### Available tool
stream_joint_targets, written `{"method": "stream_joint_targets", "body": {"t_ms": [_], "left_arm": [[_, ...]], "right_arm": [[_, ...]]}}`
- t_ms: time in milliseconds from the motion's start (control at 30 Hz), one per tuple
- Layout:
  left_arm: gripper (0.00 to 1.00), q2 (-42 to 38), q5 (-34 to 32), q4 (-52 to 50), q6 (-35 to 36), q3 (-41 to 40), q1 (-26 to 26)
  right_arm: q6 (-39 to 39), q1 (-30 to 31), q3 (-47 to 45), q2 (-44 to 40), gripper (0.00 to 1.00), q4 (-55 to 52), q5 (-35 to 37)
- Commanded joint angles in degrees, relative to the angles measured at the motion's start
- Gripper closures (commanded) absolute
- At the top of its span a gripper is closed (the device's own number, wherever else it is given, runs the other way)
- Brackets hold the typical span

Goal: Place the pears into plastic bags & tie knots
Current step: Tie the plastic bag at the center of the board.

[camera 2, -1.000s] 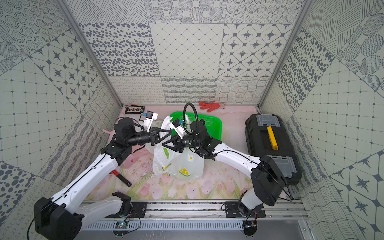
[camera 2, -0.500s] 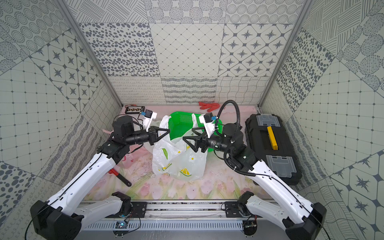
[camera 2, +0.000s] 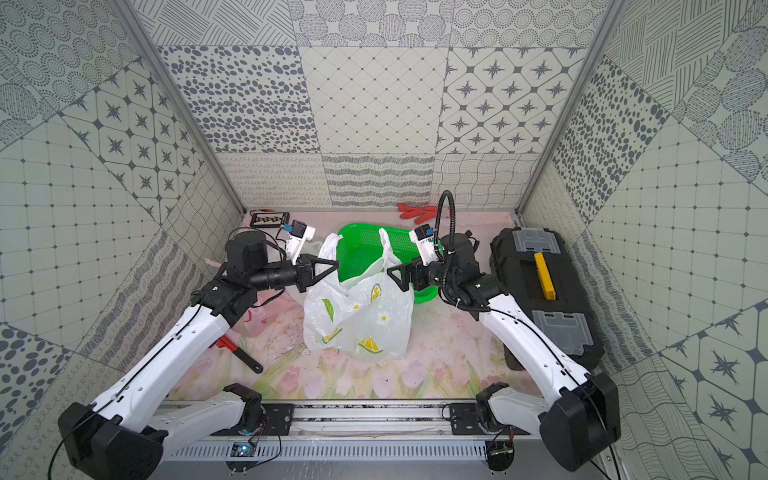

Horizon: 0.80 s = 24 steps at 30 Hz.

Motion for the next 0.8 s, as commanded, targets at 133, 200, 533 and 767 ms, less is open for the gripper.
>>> {"method": "stream_joint_targets", "body": {"t_ms": [133,200,533,767], "left_arm": [[1.00,0.72,3.45,-3.05,2.74,2.11,0.45],[1.00,0.91,3.70,-3.93,3.28,2.44,0.47],[1.00,2.25,2.97,-7.42,4.47,4.71,0.47],[1.00,8.11,0.69,-22.45,12.00,12.40,0.48]], "right_arm": [[2.55,0.71,1.88,5.32,0.04,17.46,-6.33],[0.86,2.32,2.92,6.66,0.07,17.27,-6.67],[-4.50,7.15,5.54,9.52,0.59,13.12,-1.99],[-10.79,11.48,6.43,4.91,0.90,3.86,2.98]]}}
